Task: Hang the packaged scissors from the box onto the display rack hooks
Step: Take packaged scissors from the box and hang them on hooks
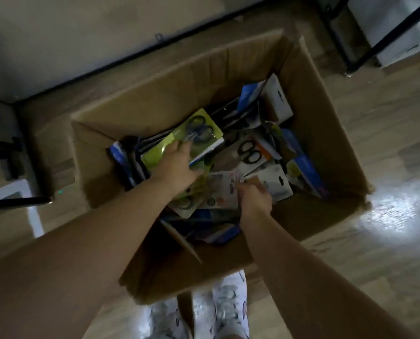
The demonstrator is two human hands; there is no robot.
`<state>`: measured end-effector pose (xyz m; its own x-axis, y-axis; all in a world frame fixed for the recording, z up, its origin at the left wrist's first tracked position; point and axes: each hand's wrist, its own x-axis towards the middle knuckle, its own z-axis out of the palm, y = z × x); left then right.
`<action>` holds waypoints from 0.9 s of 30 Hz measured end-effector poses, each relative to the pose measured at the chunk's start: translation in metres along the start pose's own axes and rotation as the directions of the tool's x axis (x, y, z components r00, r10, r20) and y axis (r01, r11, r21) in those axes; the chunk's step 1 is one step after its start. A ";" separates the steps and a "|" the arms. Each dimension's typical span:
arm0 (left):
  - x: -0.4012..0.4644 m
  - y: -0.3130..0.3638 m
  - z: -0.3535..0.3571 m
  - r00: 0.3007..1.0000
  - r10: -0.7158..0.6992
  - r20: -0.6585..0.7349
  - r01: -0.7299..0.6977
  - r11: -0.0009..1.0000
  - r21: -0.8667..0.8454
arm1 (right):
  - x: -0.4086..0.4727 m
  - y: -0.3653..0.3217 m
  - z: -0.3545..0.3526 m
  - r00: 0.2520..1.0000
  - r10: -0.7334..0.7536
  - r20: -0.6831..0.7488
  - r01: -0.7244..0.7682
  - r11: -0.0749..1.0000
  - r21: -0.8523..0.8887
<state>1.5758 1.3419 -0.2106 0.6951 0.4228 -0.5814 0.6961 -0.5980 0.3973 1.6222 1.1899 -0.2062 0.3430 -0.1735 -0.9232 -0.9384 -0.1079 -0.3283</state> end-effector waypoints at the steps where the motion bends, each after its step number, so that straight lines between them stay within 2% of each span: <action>1: 0.017 -0.003 0.008 1.000 -0.002 -0.013 0.002 1.000 0.015 | 0.020 -0.006 0.007 0.997 -0.024 -0.076 0.028 0.998 0.054; 3: 0.043 -0.013 0.018 0.999 -0.027 -0.041 0.029 0.998 0.062 | 0.052 -0.015 0.019 0.996 0.002 -0.086 0.004 0.997 0.072; 4: 0.051 -0.018 0.020 0.996 -0.034 -0.080 0.042 0.993 0.113 | 0.064 -0.016 0.023 0.997 0.018 -0.070 -0.008 0.991 0.136; 6: 0.059 -0.029 0.022 0.981 0.004 -0.193 0.034 0.980 0.195 | 0.084 -0.015 0.030 0.998 -0.032 -0.046 0.034 0.998 0.044; 8: 0.061 -0.035 0.021 0.973 0.035 -0.228 0.002 0.987 0.161 | 0.096 -0.010 0.040 0.992 -0.077 -0.103 0.075 0.997 -0.028; 11: 0.062 -0.036 0.020 0.973 0.026 -0.227 -0.018 0.999 0.037 | 0.104 -0.011 0.054 0.975 -0.127 -0.180 0.134 0.991 0.026; 14: 0.069 -0.035 0.016 0.965 0.050 -0.257 -0.040 0.998 0.047 | 0.105 -0.022 0.061 0.992 -0.114 -0.048 0.120 0.980 0.157; 16: 0.074 -0.036 0.009 0.968 0.044 -0.248 -0.029 0.998 0.064 | 0.106 -0.024 0.065 0.991 -0.120 0.052 0.110 0.981 0.160; 19: 0.077 -0.032 -0.001 0.979 -0.008 -0.201 0.007 1.000 -0.004 | 0.110 -0.019 0.071 0.971 -0.158 0.180 0.130 0.979 0.157; 22: 0.078 -0.027 -0.004 0.997 0.015 -0.076 -0.009 0.997 0.075 | 0.102 -0.022 0.075 0.952 -0.185 0.242 0.163 0.980 0.112; 25: 0.076 -0.029 -0.002 0.997 0.080 -0.025 -0.078 0.994 0.073 | 0.067 -0.045 0.088 0.924 -0.336 0.185 0.336 0.941 0.029; 27: 0.073 -0.032 0.002 0.993 0.118 -0.007 -0.117 0.990 0.084 | 0.060 -0.064 0.100 0.911 -0.395 0.118 0.395 0.918 0.023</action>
<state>1.6045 1.3907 -0.2671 0.7738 0.3540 -0.5252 0.5922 -0.6985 0.4018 1.6988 1.2839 -0.2608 0.6779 -0.0002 -0.7352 -0.7274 -0.1450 -0.6707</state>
